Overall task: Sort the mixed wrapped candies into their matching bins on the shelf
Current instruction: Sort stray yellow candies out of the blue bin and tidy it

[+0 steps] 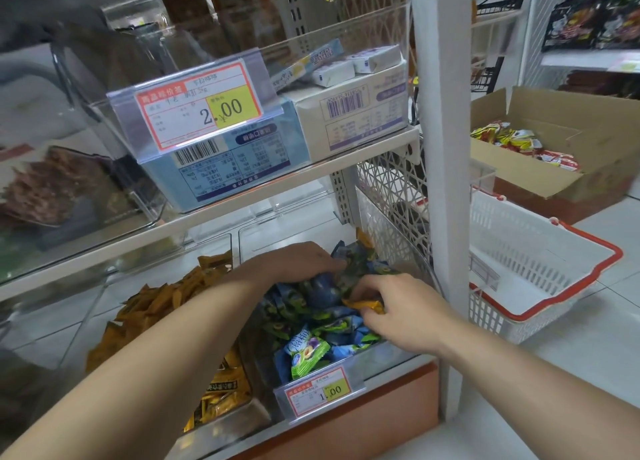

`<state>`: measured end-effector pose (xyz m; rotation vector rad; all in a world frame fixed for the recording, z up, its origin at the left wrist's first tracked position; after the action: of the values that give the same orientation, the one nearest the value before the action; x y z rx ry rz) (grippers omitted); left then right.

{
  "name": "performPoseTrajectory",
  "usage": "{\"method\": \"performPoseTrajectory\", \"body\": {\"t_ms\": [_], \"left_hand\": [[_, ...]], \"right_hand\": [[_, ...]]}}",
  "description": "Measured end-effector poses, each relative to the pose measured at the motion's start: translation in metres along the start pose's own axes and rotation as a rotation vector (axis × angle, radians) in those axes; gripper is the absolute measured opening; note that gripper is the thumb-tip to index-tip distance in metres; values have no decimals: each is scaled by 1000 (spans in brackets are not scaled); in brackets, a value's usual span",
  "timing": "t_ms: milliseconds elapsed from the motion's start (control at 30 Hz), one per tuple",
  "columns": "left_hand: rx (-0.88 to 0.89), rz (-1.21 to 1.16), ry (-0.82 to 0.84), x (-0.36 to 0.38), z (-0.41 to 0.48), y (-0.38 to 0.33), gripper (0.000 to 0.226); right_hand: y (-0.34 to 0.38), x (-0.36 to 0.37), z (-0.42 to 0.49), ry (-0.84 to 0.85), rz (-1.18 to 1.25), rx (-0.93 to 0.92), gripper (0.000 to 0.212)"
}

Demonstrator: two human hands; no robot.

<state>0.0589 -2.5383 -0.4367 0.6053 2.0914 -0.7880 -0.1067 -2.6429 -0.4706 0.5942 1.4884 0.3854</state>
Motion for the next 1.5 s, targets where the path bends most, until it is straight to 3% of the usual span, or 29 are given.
{"method": "performPoseTrajectory", "body": {"t_ms": [100, 200, 267, 333, 533, 667, 767, 933, 1067, 1200, 1300, 1400, 1500], "left_hand": [[69, 98, 65, -1, -1, -5, 10], [115, 105, 197, -1, -11, -11, 23], [104, 98, 235, -1, -18, -9, 20], [99, 72, 179, -1, -25, -6, 13], [106, -46, -120, 4, -46, 2, 30], [160, -264, -282, 8, -55, 2, 38], [170, -365, -348, 9, -58, -1, 44], [211, -525, -445, 15, -55, -4, 30], [224, -638, -500, 18, -53, -4, 31], [251, -597, -406, 14, -50, -4, 25], [166, -508, -551, -8, -43, 6, 14], [81, -354, -629, -26, -24, 11, 12], [46, -202, -484, -25, 11, 8, 9]], "right_hand": [[-1, 0, 0, 4, 13, -3, 31], [-1, -2, 0, -8, 52, -5, 35], [-2, -4, 0, -32, 88, 2, 37], [-3, -5, 1, -77, 126, 5, 35], [-2, -11, 6, -249, 365, 26, 28], [1, -14, 15, -294, 505, 98, 33], [1, -12, 22, -313, 622, 155, 22], [8, -5, 31, -235, 885, 196, 15], [14, 0, 33, -126, 1114, 116, 9], [8, -2, 32, -233, 842, 130, 9], [0, -12, 29, -297, 560, 163, 11], [-2, -7, 27, -135, 367, 176, 13], [-1, -1, 27, -54, 340, 134, 12]]}}
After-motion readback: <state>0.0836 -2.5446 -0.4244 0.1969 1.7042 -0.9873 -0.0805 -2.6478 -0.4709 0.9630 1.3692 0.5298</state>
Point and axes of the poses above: each hand's wrist, its own z-axis towards the middle knuckle, its own x-axis out of the palm, y = z × x, the point moved 3 cm from there along z, towards the middle knuckle, and after that the axes turned 6 degrees about y, right-handed, at the moved point
